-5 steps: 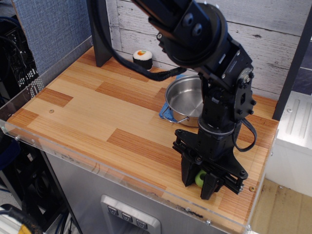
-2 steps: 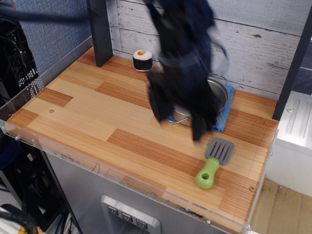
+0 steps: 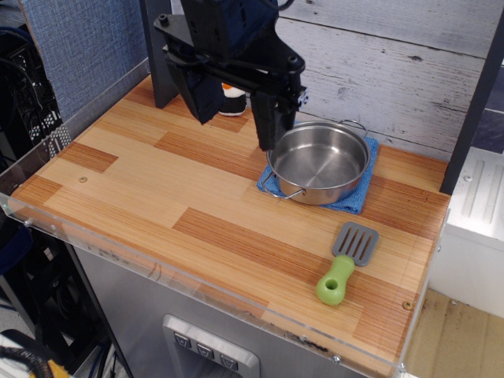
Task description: Pick up the hairbrush from the back of the table to the front of the table then pick up the cupcake.
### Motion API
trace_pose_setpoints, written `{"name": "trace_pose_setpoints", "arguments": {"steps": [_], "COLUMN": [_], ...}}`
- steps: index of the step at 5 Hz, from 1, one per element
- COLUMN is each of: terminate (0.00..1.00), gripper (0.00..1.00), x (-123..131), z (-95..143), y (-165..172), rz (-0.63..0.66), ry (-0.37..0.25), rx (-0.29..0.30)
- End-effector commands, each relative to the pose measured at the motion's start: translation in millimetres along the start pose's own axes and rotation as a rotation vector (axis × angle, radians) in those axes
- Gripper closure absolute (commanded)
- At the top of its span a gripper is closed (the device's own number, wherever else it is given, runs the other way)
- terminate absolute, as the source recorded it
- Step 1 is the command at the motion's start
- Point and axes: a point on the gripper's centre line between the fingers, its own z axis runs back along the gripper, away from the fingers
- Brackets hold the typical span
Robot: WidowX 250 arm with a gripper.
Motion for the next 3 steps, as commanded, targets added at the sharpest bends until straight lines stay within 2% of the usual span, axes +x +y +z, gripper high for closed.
{"name": "trace_pose_setpoints", "arguments": {"steps": [1, 2, 3], "terminate": [0.00, 0.00, 1.00], "gripper": [0.00, 0.00, 0.00], "x": [-16.6, -16.1, -16.1], "z": [8.2, 3.8, 3.8], "y": [12.6, 16.0, 16.0], "rz": [0.003, -0.014, -0.014], "ry": [0.047, 0.124, 0.124], "rx": [0.002, -0.019, -0.019]}}
